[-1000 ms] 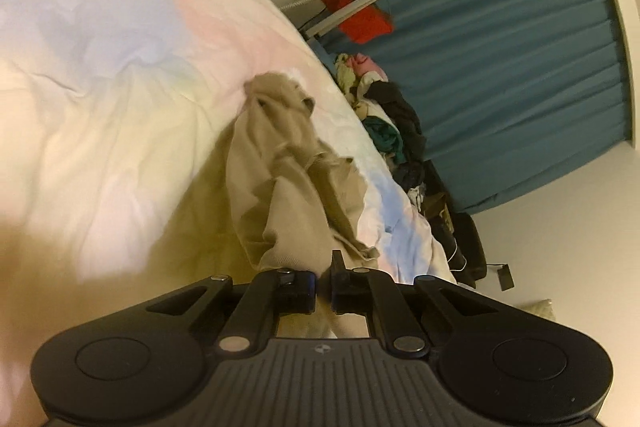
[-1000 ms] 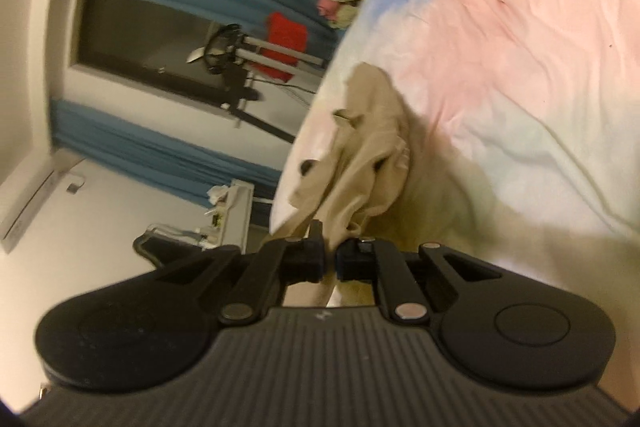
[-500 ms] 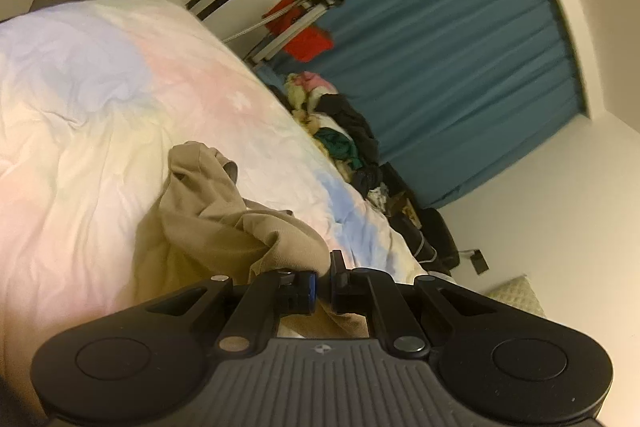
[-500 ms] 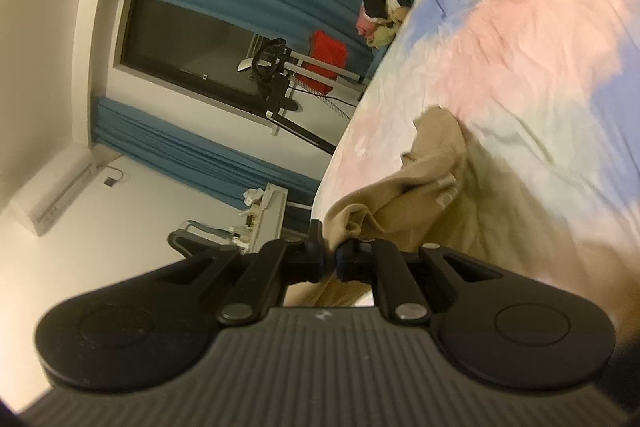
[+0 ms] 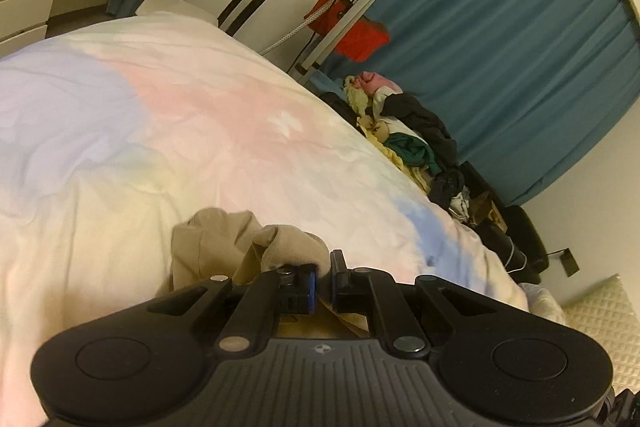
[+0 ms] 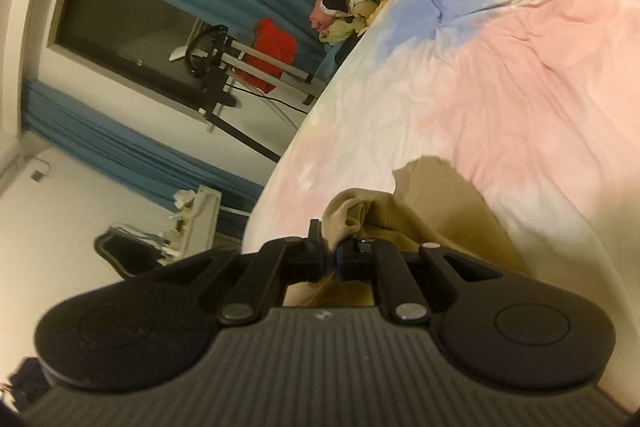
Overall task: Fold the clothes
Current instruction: 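Fold the grasped end over toward the collar with both grippers, release, then press both open grippers on the folded shirt to flatten it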
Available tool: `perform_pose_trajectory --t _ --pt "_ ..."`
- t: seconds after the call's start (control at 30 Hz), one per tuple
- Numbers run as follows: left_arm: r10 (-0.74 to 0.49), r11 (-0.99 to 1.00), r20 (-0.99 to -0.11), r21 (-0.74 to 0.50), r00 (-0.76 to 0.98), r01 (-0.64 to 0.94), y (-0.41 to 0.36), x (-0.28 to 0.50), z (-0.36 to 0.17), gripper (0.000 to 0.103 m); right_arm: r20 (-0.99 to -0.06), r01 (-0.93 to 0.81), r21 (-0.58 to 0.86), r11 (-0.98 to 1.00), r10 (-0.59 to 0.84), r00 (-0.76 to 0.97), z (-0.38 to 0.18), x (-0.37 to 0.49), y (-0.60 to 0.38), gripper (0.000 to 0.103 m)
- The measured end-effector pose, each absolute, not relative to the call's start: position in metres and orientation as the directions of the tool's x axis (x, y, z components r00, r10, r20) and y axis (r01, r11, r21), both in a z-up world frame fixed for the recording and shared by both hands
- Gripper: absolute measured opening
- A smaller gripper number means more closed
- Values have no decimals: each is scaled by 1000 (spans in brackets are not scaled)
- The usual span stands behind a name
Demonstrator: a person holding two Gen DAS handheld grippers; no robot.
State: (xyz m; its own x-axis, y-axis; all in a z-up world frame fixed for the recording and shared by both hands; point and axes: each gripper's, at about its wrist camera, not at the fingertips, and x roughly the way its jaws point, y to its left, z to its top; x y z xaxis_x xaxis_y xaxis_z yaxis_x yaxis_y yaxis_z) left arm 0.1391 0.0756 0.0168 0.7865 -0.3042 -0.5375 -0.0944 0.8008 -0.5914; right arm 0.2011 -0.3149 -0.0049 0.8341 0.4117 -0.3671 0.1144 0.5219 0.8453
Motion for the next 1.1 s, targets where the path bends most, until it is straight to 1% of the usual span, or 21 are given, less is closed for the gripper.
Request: perform_pose_trajectory --t 0.2,0.3,0.43,0.53,0.57,0.6,0.63,0.67,0.73,0.77,0.8,0.83,0.87,0.9,0.93,0.97,1.0,1.03,1.07,1.1 --pt "-321 792 -544 -603 775 -96 86 176 -19 8 -399 126 838 531 437 806 -46 243 -311 10" --pt "-314 801 -521 -594 794 -72 88 190 -23 8 -384 92 828 553 439 812 -46 262 -306 11" --pt "-292 832 -519 -552 803 -54 87 204 -28 8 -364 47 816 575 449 816 -49 277 -300 11" --pt "-299 830 -538 -554 788 -63 90 210 -39 9 -374 44 819 571 475 796 -55 283 -301 17" --pt "-305 825 -545 -561 781 -70 92 210 -42 11 -374 37 816 577 479 794 -54 282 -301 32" --pt "-312 825 -553 -561 772 -69 93 209 -43 16 -371 24 809 587 479 796 -51 279 -300 63" --pt "-320 825 -562 -560 763 -67 93 209 -43 26 -363 9 802 597 475 801 -47 276 -298 79" --pt "-332 823 -565 -565 755 -61 95 207 -41 32 -349 -19 793 609 479 805 -42 271 -295 91" --pt "-336 833 -563 -552 755 -41 96 199 -35 62 -316 -92 770 631 503 804 -31 262 -287 91" --pt "-325 847 -556 -531 765 -26 96 192 -30 68 -305 -125 757 641 517 800 -27 258 -283 90" --pt "-300 871 -550 -492 779 -11 93 184 -24 80 -300 -150 740 656 520 800 -23 252 -279 89" --pt "-275 894 -543 -449 794 3 90 175 -18 84 -295 -169 717 676 514 806 -19 245 -275 89" --pt "-250 914 -534 -405 808 16 87 166 -13 84 -295 -187 688 701 506 810 -16 238 -271 90" --pt "-241 930 -525 -366 816 38 82 158 -9 85 -300 -204 654 728 498 813 -15 231 -267 88" --pt "-233 943 -516 -327 824 62 78 151 -6 85 -317 -215 618 756 491 811 -15 225 -262 81" --pt "-232 950 -513 -303 827 78 73 146 -5 85 -344 -222 581 783 483 805 -17 222 -258 66" --pt "-234 953 -517 -289 823 90 69 143 -6 85 -373 -223 543 810 470 800 -21 219 -255 55" --pt "-237 954 -527 -285 816 93 66 144 -8 85 -404 -219 505 835 453 795 -27 218 -252 50" --pt "-238 954 -539 -284 808 91 63 146 -12 85 -434 -216 465 859 434 789 -33 216 -249 39" --pt "-232 957 -557 -280 798 83 61 150 -19 85 -458 -208 436 876 415 786 -40 217 -247 34"
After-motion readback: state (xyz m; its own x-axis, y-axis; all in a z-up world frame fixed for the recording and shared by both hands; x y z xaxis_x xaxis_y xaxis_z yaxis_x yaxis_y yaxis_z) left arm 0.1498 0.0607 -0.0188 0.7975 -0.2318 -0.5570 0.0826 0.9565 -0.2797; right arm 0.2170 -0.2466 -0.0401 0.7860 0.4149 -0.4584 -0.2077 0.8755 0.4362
